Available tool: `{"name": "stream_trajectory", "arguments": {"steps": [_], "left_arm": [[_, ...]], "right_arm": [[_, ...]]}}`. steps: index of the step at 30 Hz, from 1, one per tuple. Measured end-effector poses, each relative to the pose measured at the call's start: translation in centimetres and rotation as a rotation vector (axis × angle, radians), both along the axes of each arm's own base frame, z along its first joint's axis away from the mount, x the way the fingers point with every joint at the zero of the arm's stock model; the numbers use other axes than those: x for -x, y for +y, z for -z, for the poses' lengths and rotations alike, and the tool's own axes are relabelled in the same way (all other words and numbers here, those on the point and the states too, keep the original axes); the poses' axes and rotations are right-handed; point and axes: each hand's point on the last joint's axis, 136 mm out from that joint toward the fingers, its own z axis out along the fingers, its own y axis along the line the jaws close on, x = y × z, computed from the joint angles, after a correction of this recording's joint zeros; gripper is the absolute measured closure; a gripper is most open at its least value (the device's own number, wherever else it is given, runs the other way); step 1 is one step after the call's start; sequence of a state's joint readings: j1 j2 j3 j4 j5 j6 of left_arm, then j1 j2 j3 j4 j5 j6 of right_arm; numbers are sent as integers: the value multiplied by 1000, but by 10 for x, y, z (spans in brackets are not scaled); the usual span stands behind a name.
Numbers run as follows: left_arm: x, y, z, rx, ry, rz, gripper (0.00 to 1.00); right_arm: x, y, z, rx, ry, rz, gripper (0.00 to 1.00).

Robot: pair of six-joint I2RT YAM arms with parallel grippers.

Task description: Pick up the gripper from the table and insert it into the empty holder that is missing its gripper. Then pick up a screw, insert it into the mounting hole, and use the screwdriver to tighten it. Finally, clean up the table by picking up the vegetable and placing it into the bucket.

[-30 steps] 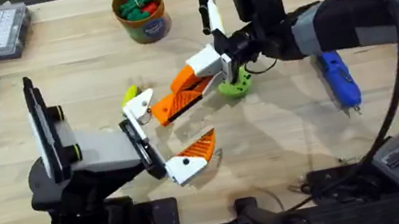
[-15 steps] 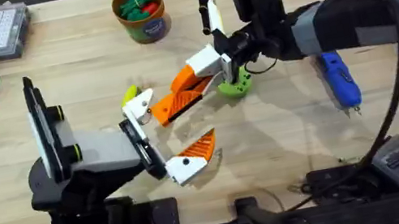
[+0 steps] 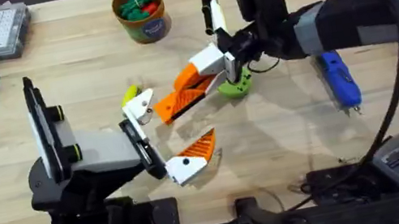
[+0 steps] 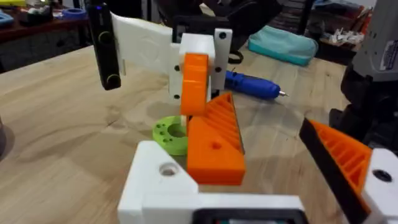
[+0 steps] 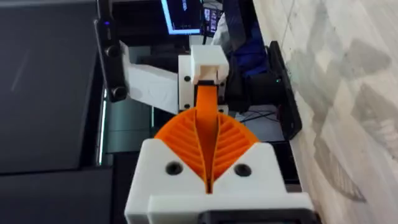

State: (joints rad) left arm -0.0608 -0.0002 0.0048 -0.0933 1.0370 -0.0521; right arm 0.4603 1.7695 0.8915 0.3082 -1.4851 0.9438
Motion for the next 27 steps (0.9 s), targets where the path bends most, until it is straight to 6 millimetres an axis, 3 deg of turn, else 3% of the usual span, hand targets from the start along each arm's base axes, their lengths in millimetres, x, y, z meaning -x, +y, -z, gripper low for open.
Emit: {"name": "stream_trajectory", "arguments": {"steps": [9, 15, 27], "left_arm": [[0, 0, 0, 0, 0, 0, 15], [1, 0, 0, 0, 0, 4, 14], [2, -1, 0, 1, 1, 11, 14]], "right_arm": [[10, -11, 17, -6, 10, 9, 986], [9, -10, 7, -59, -93, 16, 986], [8, -5, 8, -7, 1, 48, 986]]}}
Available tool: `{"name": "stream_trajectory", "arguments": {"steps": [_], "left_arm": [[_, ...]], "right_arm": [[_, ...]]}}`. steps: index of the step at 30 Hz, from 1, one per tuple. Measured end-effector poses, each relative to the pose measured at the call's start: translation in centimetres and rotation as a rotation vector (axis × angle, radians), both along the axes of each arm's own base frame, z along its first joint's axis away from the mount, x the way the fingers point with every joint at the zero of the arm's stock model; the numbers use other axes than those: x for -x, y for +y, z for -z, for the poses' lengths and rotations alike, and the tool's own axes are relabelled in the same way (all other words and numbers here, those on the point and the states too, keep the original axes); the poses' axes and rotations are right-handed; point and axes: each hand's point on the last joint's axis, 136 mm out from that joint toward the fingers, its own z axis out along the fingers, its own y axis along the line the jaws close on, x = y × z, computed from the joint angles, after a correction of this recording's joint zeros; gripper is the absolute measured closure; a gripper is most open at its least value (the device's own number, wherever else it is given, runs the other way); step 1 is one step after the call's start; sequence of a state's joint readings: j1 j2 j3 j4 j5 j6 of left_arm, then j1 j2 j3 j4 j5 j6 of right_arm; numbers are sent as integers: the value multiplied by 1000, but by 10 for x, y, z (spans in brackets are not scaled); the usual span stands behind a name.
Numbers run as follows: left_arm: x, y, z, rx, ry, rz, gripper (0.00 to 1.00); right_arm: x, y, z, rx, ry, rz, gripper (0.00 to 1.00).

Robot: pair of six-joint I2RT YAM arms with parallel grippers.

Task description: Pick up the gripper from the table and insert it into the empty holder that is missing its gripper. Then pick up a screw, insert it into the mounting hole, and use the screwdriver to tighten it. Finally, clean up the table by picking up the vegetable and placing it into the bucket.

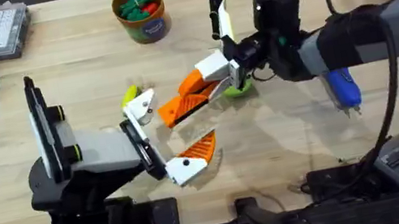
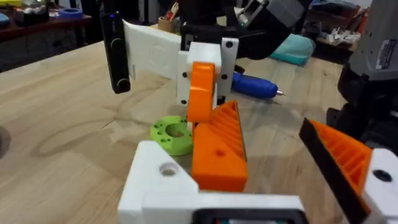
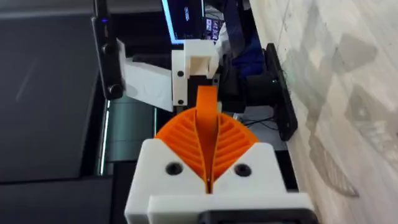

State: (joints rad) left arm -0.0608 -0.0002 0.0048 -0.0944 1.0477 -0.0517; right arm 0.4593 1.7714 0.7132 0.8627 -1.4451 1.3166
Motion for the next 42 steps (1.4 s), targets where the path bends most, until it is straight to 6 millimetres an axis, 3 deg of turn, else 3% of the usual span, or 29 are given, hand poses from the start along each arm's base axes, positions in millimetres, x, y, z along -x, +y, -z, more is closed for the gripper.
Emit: {"name": "stream_trajectory", "arguments": {"steps": [15, 42], "left_arm": [[0, 0, 0, 0, 0, 0, 15], [-2, 1, 0, -3, -4, -15, 14]], "right_arm": [[-3, 10, -9, -29, -70, 32, 986], [-9, 25, -7, 6, -20, 105, 986]]}}
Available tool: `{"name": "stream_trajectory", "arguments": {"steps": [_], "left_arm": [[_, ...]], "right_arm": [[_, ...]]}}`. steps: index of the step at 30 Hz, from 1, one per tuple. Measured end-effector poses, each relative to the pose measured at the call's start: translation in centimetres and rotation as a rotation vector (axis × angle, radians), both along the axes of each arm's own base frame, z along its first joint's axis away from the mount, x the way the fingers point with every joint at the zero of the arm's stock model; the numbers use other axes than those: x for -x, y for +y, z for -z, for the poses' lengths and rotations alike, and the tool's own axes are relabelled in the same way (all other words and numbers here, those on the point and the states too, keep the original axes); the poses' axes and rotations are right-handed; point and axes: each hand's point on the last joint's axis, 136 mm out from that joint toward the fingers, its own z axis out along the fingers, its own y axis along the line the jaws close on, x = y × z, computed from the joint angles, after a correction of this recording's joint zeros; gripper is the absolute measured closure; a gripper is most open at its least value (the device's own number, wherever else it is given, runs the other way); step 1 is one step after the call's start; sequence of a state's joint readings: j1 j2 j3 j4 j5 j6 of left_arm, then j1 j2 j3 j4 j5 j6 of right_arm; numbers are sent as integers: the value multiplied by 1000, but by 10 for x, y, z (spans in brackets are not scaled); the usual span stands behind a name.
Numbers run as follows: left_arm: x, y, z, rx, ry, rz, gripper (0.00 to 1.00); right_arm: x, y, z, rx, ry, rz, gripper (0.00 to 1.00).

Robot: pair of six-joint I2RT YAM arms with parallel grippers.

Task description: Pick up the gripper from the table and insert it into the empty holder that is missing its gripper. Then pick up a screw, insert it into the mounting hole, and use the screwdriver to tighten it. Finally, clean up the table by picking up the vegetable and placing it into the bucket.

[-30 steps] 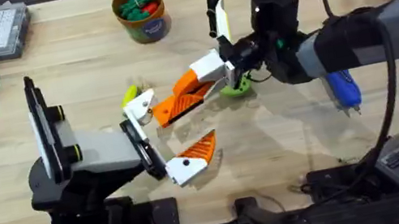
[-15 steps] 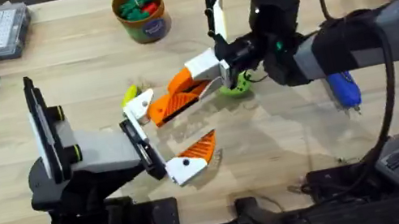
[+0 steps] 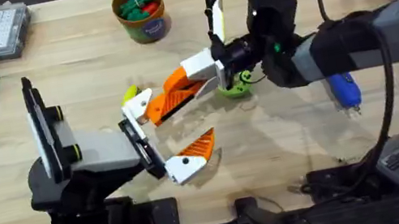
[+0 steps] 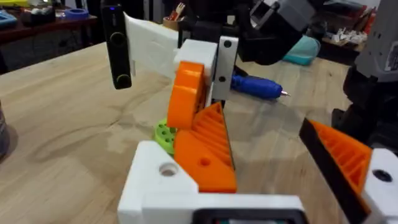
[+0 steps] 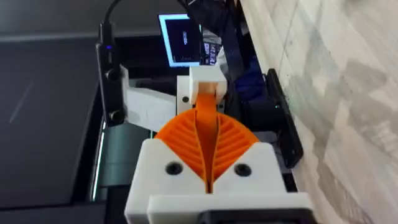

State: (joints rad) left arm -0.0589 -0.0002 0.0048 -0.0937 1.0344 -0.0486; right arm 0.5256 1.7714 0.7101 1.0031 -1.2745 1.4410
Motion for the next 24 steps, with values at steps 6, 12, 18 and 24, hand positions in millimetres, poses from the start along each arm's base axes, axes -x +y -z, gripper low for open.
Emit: {"name": "stream_trajectory", "arguments": {"steps": [6, 12, 18, 24], "left_arm": [[0, 0, 0, 0, 0, -3, 14], [0, 0, 0, 0, 0, -2, 14], [-1, 0, 0, 0, 0, -4, 14], [-1, 0, 0, 0, 0, -6, 14]], "right_arm": [[-3, 1, 0, 3, 1, 17, 986], [-5, 2, 1, 6, 3, 31, 986], [-5, 6, 2, 11, 1, 48, 986], [-7, 10, 3, 15, -2, 69, 986]]}}
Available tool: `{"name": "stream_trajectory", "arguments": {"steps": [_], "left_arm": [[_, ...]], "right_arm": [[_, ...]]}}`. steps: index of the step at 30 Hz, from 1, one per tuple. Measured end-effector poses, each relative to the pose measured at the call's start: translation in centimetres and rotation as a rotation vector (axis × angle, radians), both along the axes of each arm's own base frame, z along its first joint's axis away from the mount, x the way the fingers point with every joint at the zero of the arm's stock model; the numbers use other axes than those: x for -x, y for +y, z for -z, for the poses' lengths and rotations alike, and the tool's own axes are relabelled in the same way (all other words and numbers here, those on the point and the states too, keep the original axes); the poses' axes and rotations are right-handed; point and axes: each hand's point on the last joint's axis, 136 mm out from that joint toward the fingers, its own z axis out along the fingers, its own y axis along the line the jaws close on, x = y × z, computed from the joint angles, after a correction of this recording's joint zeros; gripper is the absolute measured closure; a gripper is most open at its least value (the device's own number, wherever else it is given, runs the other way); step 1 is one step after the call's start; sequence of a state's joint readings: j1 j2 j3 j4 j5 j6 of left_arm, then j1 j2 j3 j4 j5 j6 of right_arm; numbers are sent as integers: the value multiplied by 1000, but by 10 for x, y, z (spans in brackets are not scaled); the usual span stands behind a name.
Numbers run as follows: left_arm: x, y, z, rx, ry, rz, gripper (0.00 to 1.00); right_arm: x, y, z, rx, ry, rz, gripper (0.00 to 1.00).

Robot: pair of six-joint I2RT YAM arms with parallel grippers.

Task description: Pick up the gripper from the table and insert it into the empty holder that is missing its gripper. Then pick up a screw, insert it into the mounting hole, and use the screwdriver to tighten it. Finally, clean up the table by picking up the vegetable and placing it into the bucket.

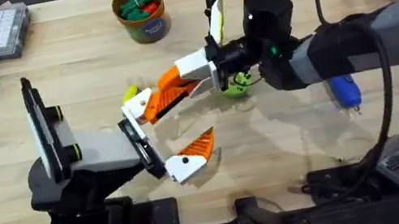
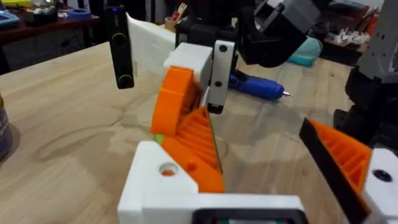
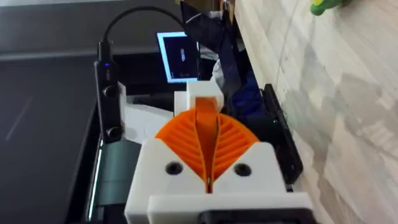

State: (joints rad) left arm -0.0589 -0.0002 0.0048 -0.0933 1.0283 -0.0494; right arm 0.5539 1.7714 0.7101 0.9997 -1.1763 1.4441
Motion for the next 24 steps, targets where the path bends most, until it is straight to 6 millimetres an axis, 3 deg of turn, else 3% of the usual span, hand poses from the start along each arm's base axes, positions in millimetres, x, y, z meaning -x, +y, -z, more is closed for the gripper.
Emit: {"name": "stream_trajectory", "arguments": {"steps": [24], "left_arm": [[-1, 1, 0, 3, 6, -8, 14]], "right_arm": [[-5, 13, 2, 13, -11, 71, 986]]}}
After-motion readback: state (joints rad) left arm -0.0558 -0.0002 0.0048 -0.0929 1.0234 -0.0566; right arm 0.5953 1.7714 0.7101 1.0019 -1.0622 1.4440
